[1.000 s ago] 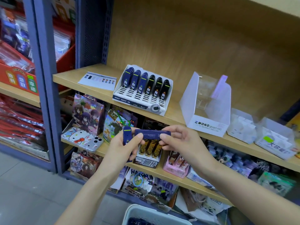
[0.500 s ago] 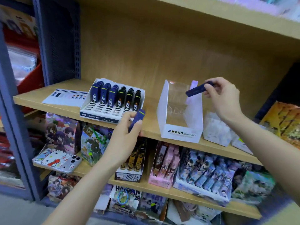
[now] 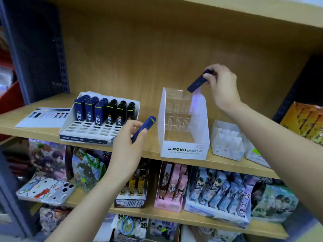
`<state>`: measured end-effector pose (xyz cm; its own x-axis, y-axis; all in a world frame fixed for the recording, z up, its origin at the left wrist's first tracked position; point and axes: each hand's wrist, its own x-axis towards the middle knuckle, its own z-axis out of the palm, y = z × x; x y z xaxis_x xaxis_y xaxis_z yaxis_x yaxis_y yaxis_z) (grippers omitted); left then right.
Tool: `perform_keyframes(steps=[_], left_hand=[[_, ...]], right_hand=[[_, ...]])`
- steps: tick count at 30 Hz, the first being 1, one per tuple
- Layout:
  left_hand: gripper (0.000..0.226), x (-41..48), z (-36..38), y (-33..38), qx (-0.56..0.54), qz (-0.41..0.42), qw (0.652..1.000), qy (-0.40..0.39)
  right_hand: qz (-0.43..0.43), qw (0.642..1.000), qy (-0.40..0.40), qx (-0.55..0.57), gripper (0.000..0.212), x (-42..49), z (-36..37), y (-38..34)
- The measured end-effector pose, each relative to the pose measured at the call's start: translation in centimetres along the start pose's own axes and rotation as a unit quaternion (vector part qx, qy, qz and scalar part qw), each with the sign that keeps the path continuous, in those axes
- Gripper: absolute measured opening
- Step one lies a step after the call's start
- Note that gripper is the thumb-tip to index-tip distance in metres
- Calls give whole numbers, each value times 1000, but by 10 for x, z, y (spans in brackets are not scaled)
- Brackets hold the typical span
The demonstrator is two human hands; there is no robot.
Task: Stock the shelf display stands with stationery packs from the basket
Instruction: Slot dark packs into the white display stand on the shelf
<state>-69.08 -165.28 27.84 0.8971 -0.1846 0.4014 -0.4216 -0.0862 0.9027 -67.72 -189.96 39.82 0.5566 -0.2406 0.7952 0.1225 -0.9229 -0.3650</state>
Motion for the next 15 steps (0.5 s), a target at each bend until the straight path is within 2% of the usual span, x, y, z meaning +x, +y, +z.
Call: perform_keyframes(steps=[3,7,10,15], left_hand=[[7,2,-3,-1,6,-6,1000,5],[8,2,-5,0,5,-15,1000,0],[10,4,-6,2,3,-23,1000,-1],[10,5,-6,4,-30,-33,999,-4]], right_hand=[[3,1000,-21,-19,17,4,3,3],[-14,987,-148,-54,15,4,7,5],[-26,975,-208,-76,14,3,10,3],[6,973,-212,-95,22,8,18,1]])
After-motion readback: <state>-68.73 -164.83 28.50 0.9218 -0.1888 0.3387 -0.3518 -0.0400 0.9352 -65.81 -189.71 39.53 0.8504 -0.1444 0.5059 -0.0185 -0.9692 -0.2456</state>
